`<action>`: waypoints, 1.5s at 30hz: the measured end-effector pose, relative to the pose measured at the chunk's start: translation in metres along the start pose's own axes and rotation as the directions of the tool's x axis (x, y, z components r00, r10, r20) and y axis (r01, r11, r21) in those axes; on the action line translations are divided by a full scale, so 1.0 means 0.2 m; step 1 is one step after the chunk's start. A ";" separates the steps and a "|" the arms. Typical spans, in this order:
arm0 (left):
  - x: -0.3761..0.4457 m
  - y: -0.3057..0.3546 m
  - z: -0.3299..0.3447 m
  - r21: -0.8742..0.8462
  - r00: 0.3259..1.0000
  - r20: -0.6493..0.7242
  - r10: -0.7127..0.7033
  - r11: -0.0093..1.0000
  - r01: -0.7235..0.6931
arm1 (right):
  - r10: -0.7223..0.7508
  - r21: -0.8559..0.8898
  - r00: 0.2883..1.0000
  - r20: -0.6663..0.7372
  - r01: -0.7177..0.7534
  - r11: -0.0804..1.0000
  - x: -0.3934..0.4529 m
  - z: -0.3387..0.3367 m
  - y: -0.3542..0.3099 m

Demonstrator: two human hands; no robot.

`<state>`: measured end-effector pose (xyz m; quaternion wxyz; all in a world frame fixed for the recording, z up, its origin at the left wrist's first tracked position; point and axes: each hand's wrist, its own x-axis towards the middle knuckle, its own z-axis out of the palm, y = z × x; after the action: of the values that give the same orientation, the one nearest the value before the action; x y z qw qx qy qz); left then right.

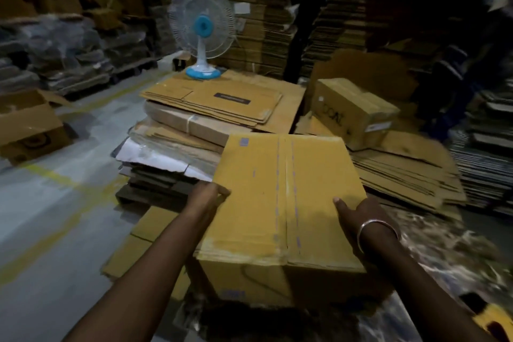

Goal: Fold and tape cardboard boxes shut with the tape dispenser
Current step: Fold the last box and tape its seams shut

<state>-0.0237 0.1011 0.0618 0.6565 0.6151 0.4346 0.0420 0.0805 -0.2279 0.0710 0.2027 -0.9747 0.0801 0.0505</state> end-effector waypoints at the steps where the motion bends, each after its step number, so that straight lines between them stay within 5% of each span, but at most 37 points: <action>1: -0.04 -0.02 0.07 0.039 0.999 0.020 0.027 0.999 -0.028 | 0.031 0.002 0.999 -0.012 -0.031 1.000 0.00 -0.01 0.10; 9: -0.17 -0.16 0.47 0.216 0.986 0.087 0.139 0.964 -0.155 | 0.182 0.021 0.980 -0.083 -0.181 0.983 0.00 0.01 0.61; 27: -0.06 -0.57 0.74 0.476 0.958 0.160 0.237 0.832 -0.285 | 0.332 0.120 0.943 0.009 -0.331 0.936 -0.06 0.26 0.98; 30: -0.08 -0.59 0.78 0.608 0.909 0.206 0.362 0.680 -0.409 | 0.330 0.135 0.944 0.013 -0.329 0.935 -0.04 0.26 0.97; 35: -0.15 -0.63 0.93 0.735 0.707 0.472 0.526 0.208 -0.646 | 0.329 0.217 0.942 0.061 -0.335 0.917 0.00 0.26 1.03; 39: -0.18 -0.61 1.08 0.699 0.664 0.595 0.452 0.115 -0.705 | 0.303 0.450 0.933 0.193 -0.359 0.817 0.09 0.20 1.08; 42: -0.23 -0.63 1.21 0.685 0.648 0.637 0.417 0.080 -0.724 | 0.358 0.637 0.919 0.166 -0.377 0.672 0.14 0.23 1.24; 45: -0.28 -0.65 1.33 0.688 0.646 0.667 0.370 0.027 -0.725 | 0.454 0.480 0.891 -0.007 -0.395 0.783 0.16 0.28 1.44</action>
<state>0.0450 -0.1690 -0.0542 0.1546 0.9861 -0.0133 -0.0591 0.0576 -0.4700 -0.0959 0.4086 -0.8548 0.3195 0.0148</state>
